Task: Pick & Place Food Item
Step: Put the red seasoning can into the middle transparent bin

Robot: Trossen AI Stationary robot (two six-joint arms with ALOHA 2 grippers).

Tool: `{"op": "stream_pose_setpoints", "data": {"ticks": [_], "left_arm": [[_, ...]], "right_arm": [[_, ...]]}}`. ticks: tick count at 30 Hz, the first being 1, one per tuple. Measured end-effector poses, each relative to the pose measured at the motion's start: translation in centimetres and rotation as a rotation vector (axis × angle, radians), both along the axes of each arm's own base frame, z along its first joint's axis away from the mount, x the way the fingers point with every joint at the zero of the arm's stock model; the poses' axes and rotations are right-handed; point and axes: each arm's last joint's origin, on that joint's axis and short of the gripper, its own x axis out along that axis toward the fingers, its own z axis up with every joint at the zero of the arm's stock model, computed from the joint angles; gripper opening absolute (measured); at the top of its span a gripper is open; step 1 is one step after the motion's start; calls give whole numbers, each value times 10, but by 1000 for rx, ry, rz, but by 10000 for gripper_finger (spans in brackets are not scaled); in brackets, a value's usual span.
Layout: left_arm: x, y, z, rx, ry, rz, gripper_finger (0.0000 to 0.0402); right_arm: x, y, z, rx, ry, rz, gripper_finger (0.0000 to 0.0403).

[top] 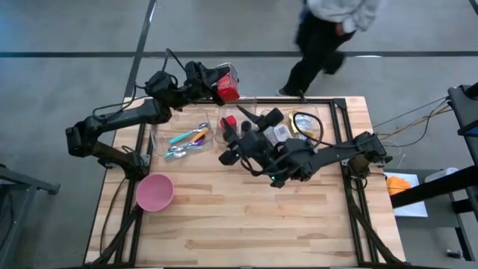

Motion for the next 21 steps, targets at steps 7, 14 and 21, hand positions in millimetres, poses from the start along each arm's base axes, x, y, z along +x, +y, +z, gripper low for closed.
{"op": "stream_pose_setpoints", "data": {"ticks": [7, 14, 21], "left_arm": [[-1, 1, 0, 2, 0, 6, 295], [-1, 2, 0, 1, 0, 10, 295], [-1, 3, 0, 0, 0, 18, 295]], "right_arm": [[0, -1, 0, 35, -34, -9, 228], [-3, -7, 0, 174, -151, -128, 229], [-11, -9, 5, 226, -147, -260, 229]]}}
